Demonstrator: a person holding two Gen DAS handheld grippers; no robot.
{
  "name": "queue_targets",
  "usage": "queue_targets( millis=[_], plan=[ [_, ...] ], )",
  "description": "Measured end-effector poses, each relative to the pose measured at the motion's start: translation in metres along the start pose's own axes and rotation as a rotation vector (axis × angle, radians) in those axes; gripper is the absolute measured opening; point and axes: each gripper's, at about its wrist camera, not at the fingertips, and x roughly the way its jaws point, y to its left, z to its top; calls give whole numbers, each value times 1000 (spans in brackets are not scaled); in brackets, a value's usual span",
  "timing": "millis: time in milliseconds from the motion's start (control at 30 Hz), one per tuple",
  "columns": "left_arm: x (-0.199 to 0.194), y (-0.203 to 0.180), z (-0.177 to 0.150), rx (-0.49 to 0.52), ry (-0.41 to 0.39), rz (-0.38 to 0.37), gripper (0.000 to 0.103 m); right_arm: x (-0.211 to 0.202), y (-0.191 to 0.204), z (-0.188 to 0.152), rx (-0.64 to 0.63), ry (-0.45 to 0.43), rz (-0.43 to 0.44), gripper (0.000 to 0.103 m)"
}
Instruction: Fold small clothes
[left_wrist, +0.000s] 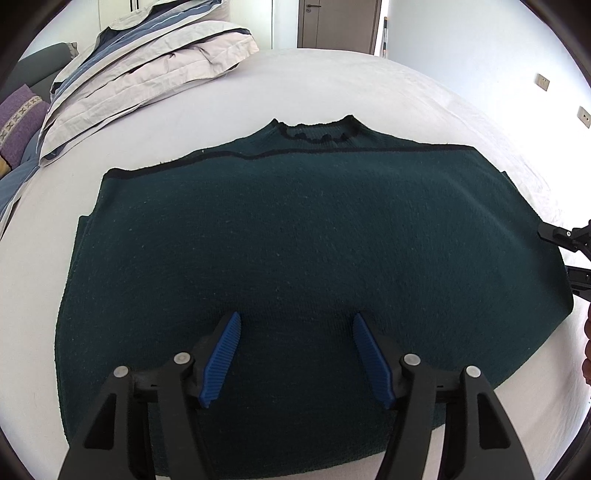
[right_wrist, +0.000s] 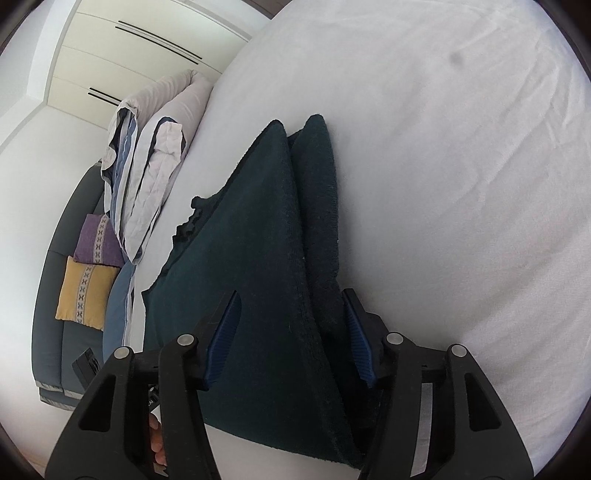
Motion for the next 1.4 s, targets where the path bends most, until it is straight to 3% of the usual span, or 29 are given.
queue_targets(
  millis=[167, 333, 433, 533, 633, 667, 733, 933, 1067, 1167, 1233, 1333, 1400],
  plan=[
    [0, 0, 1, -1, 1, -3, 67, 9, 8, 3, -18, 19, -15, 51],
    [-5, 3, 3, -28, 6, -26, 64, 16, 2, 8, 42, 33, -6, 33],
    [-17, 10, 9, -85, -16, -83, 56, 16, 2, 6, 45, 30, 4, 32],
    [-27, 9, 19, -95, -57, -144, 56, 19, 3, 5, 42, 34, 3, 32],
    [-17, 3, 29, -70, -31, -177, 50, 23, 8, 5, 30, 43, -16, 29],
    [-10, 2, 31, -70, -15, -184, 49, 24, 9, 5, 22, 48, -32, 24],
    [7, 9, 31, -107, 19, -196, 46, 25, 9, 4, 22, 52, -38, 20],
    [13, 24, 31, -186, 6, -262, 42, 25, 20, 1, -2, 36, -93, 16],
    [16, 32, 31, -219, 7, -299, 39, 23, 48, -1, -59, 18, -156, 15],
    [19, 44, 29, -265, 15, -337, 30, 22, 86, -5, -125, 14, -166, 15],
    [24, 56, 28, -315, 27, -370, 17, 25, 122, -9, -193, 21, -172, 15],
    [32, 77, 24, -402, 50, -451, 5, 37, 181, -25, -314, 57, -159, 15],
    [33, 98, 18, -507, 59, -537, 4, 53, 221, -45, -413, 100, -155, 15]
  ],
)
